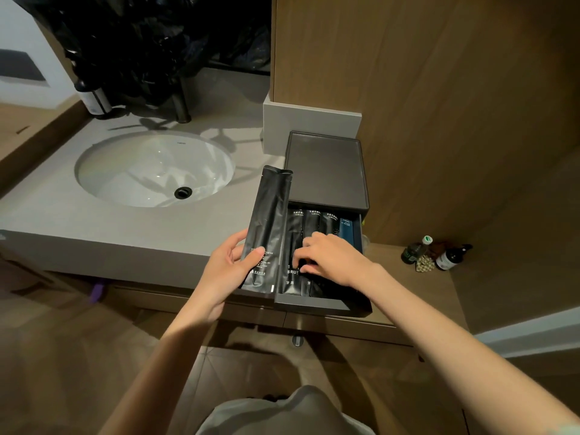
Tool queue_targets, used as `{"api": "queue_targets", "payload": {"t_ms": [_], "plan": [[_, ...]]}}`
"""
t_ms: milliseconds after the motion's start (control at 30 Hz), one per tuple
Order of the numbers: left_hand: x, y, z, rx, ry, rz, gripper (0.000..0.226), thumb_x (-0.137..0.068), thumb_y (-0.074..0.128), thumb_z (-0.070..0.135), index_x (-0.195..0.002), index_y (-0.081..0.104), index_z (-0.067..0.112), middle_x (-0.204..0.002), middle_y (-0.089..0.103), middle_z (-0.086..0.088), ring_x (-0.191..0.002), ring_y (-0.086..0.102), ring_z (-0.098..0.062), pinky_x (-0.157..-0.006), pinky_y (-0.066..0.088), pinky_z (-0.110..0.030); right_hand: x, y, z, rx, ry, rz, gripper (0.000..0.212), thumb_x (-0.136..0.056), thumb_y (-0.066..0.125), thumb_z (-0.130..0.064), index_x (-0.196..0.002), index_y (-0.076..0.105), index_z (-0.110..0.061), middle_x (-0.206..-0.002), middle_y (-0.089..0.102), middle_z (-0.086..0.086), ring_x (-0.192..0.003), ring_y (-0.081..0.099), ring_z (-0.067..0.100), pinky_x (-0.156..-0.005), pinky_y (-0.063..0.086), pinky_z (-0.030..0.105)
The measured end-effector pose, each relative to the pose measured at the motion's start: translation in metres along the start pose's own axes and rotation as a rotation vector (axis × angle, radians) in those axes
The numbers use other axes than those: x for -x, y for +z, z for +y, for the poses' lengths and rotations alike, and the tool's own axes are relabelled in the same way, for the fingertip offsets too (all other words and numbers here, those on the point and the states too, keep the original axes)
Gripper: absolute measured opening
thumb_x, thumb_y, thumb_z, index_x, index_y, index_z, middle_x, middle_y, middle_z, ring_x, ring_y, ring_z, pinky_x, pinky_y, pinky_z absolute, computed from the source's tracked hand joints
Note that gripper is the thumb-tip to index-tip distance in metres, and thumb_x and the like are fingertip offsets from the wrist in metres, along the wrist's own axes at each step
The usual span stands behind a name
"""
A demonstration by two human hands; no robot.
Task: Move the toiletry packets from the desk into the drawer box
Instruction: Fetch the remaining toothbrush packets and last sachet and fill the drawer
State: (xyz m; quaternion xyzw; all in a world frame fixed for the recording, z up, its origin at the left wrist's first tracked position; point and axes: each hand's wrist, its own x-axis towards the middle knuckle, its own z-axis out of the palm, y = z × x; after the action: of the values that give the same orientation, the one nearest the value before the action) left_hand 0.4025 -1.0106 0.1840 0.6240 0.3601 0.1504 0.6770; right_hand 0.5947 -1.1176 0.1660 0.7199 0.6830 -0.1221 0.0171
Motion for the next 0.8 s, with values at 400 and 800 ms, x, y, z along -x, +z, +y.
{"api": "queue_targets", "payload": {"t_ms": [400,800], "plan": [[0.001,-0.007,-0.011,-0.054,0.016,0.026,0.041,-0.091,0.061,0.013,-0.129,0.051,0.024,-0.106,0.070,0.012,-0.095,0.066,0.006,-0.071,0.046,-0.002,-0.021,0.001,0.001,-0.030,-0.015,-0.269,0.013,-0.089,0.054,-0.011,-0.089,0.064,-0.019,-0.089,0.066,-0.003,-0.075,0.054,0.013,-0.059,0.026,0.019],[-0.003,-0.001,-0.013,-0.062,-0.002,0.027,0.033,-0.091,0.061,0.012,-0.113,0.051,0.034,-0.097,0.067,0.018,-0.083,0.064,0.015,-0.065,0.044,0.001,-0.016,0.017,0.008,-0.130,-0.059,-0.130,0.011,-0.094,0.051,-0.019,-0.086,0.057,-0.025,-0.091,0.059,-0.006,-0.087,0.055,0.016,-0.076,0.041,0.029]]}}
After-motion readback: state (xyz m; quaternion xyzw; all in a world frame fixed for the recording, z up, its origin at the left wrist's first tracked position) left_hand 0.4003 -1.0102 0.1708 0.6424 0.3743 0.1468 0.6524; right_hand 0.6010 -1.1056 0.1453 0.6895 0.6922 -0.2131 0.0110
